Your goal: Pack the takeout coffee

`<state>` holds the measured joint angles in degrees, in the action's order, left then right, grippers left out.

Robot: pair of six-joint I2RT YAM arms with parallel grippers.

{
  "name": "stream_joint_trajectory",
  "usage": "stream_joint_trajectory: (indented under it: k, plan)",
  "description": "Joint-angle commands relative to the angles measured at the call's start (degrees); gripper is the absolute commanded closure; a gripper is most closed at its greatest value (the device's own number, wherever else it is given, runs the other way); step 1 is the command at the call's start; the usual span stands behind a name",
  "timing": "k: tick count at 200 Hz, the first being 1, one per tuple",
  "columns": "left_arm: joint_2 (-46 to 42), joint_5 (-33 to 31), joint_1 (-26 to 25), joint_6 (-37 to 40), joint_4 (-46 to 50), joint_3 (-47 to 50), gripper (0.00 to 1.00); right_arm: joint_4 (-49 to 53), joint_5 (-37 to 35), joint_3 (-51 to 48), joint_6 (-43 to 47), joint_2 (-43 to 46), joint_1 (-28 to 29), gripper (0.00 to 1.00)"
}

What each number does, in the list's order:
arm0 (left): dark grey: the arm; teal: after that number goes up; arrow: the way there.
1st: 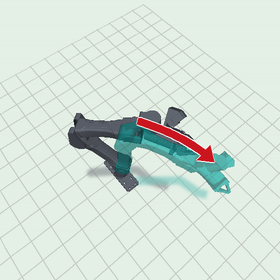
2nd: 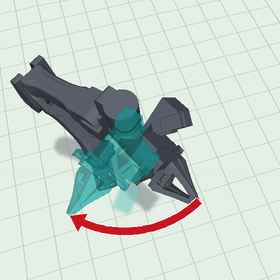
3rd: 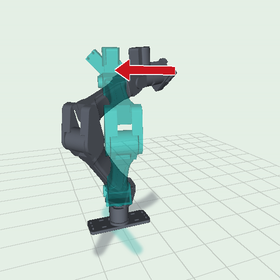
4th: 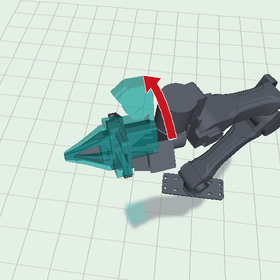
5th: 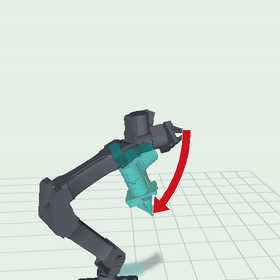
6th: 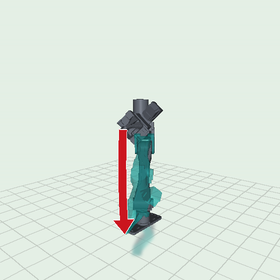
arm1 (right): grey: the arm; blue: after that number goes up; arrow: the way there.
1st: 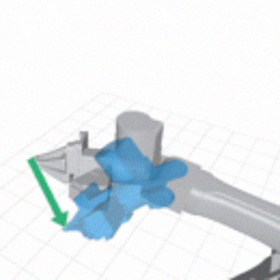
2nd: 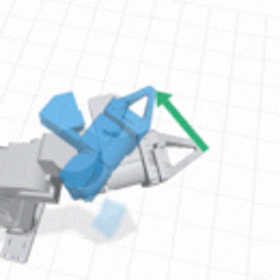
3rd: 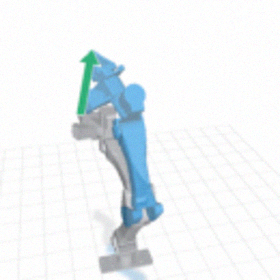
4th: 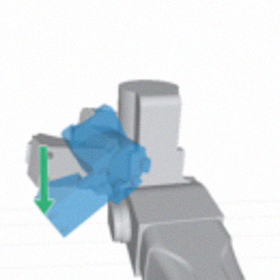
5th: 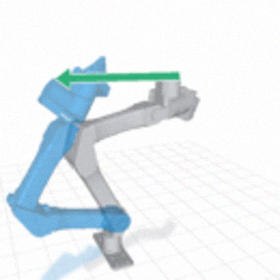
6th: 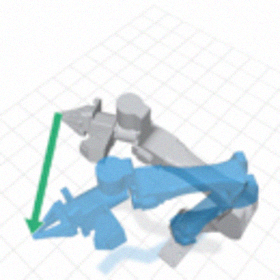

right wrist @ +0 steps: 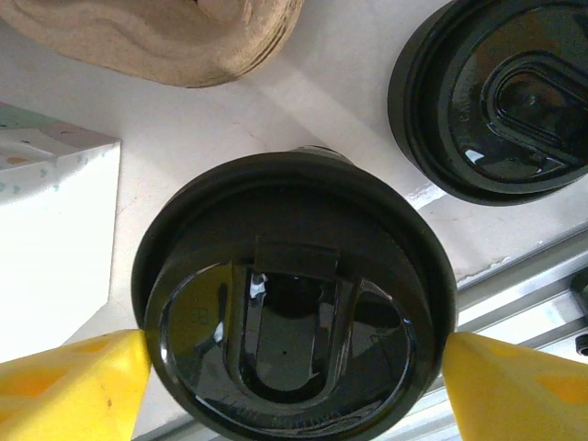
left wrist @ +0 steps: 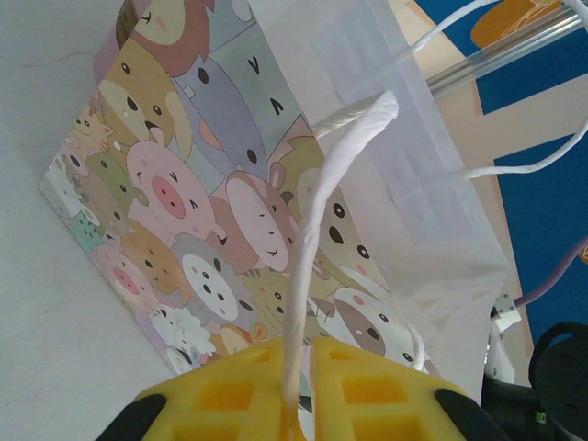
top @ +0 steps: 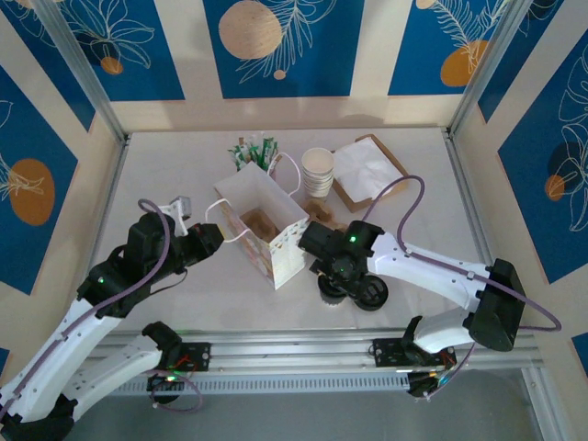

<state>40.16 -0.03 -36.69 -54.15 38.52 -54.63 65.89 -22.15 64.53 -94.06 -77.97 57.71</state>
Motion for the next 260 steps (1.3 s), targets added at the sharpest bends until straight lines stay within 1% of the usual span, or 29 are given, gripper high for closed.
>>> stream_joint_trajectory:
  k: [1,50,125,161,199,208,239,260]
  plan:
    - [-0.5,0.9,-0.6,-0.3,-0.2,0.2,0.86,0.6,-1.3,-1.2,-0.2,-0.1,-0.3,0.17]
    - [-0.5,0.9,-0.6,-0.4,-0.1,-0.1,0.86,0.8,-2.0,-1.3,0.1,-0.1,-0.6,0.23]
    - [-0.7,0.7,-0.6,-0.5,0.4,-0.3,0.86,1.0,-2.1,-2.3,0.9,-0.7,-0.8,0.23]
    - [-0.7,0.7,-0.5,-0.4,0.4,-0.6,0.85,0.8,-2.1,-2.2,2.5,-0.5,-0.9,0.29]
    - [-0.6,0.7,-0.6,-0.2,0.3,-0.8,0.84,-0.6,-2.9,-2.1,7.7,1.1,-0.7,0.36]
    - [-0.6,0.7,-0.6,-0.1,0.3,-0.8,0.83,-1.6,-2.9,-2.4,10.0,1.7,-0.6,0.38]
    - [-0.5,0.5,-0.6,0.3,0.1,-1.0,0.82,-4.9,-2.2,-4.1,17.6,4.7,-0.5,0.4]
    - [-0.4,0.5,-0.5,0.5,-0.2,-1.0,0.82,-5.0,-1.7,-4.7,23.2,6.3,-0.6,0.47]
